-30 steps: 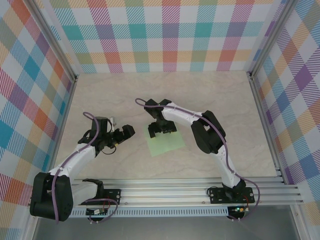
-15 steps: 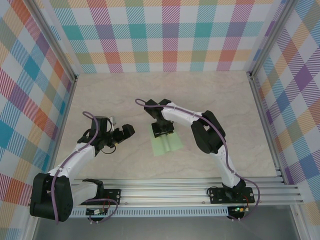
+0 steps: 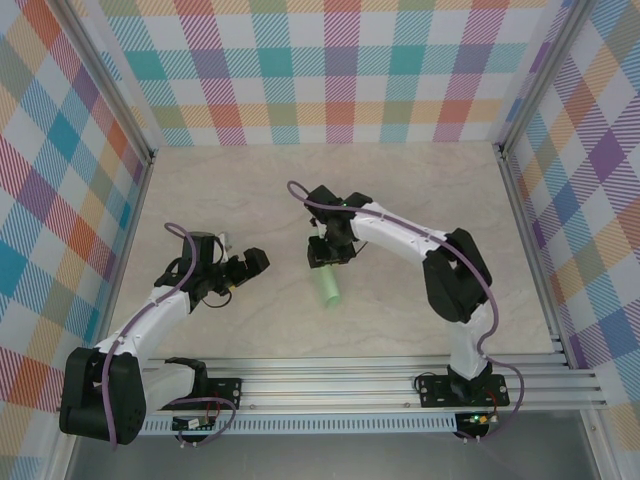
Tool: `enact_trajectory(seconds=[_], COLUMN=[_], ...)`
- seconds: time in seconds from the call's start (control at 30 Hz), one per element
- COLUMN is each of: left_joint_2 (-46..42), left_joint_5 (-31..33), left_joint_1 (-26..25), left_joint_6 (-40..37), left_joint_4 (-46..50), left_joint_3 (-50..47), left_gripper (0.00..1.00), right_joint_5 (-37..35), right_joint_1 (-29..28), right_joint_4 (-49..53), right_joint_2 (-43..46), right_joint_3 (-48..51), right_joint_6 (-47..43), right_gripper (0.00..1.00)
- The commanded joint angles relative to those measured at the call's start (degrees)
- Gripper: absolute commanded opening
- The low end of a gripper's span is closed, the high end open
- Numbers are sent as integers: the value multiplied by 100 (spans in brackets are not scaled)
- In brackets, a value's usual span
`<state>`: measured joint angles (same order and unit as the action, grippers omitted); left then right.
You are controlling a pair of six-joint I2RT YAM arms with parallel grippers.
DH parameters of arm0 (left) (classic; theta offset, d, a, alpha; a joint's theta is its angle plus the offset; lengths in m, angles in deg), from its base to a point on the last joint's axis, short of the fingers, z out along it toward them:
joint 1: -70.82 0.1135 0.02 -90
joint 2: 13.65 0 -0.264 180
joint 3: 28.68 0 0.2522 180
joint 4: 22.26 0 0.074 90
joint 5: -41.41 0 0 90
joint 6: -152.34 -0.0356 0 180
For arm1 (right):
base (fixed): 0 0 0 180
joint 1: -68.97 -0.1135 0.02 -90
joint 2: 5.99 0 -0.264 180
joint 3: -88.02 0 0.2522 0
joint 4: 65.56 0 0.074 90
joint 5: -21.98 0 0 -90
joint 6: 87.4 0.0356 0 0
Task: Fold a paper plane with a square sheet of paper (pick it up from the middle)
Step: Fold the square sheet of paper in half at the center of the table.
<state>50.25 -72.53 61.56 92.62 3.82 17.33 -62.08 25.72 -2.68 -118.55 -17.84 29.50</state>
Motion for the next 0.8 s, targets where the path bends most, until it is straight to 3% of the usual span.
enact_trajectory(seconds=[0.0,0.27,0.43,0.77], left_joint_2=[-98,-25,225,645], left_joint_5=[-52,-53,254,1000], left_joint_1=[-103,-499,-1078,-2036], left_joint_6=[82,319,376,604], left_joint_4=[-1,-233,-282,-457], left_joint_3=[227,289,450,802], left_gripper=[100,100,100,100], right_joint_5=[1119,2326,2038,1093], right_joint_1=[275,1027,1297,1449], right_joint_4=[-820,-2280,-2372,-1752], right_joint_2=[251,467,587,970], right_joint_3=[435,1815,2458,2714], right_joint_6=[207,711,614,145], right_gripper=[38,40,45,71])
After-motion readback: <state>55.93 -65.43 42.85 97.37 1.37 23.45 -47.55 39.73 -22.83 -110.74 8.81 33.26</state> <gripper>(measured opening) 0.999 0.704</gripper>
